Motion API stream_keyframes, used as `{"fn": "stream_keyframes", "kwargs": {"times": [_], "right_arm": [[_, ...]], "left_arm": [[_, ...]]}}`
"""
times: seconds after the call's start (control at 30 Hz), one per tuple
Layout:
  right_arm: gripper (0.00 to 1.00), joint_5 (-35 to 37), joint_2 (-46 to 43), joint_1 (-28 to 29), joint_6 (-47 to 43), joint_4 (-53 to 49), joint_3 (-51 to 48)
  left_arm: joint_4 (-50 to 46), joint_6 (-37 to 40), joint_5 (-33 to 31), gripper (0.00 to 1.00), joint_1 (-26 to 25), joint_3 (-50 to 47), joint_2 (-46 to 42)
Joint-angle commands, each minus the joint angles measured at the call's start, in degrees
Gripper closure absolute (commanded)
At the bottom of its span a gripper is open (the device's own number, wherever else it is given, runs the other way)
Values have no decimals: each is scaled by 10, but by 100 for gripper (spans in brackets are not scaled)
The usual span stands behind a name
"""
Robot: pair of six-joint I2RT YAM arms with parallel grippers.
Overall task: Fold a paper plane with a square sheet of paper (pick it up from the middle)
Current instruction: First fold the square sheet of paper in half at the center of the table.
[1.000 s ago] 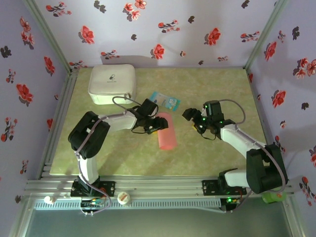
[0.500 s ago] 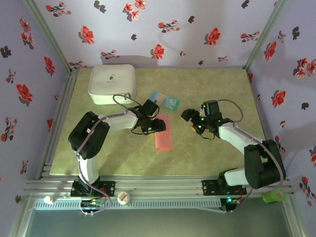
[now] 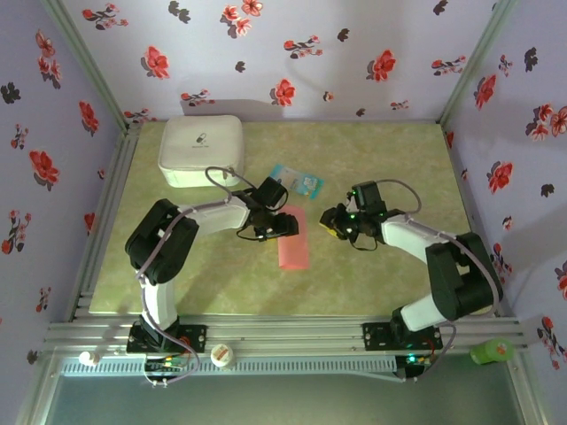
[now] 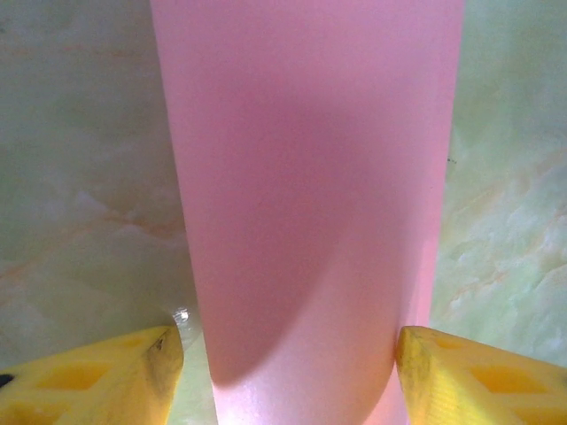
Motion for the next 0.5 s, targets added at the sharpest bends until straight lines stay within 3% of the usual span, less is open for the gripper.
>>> {"fn": "stream_keyframes", "kwargs": {"times": [0.0,0.3,0.47], "right_arm": [[77,-22,26,14,-13,2,22],[97,-45,91,54,-23,6,57],[100,-57,120,66,-1,38,62]], "left_arm": [[-26,15,-21,33,-9,8,22],[-28,11,-28,33,-12,5,30],[-29,9,-29,32,-13,2,32]]}}
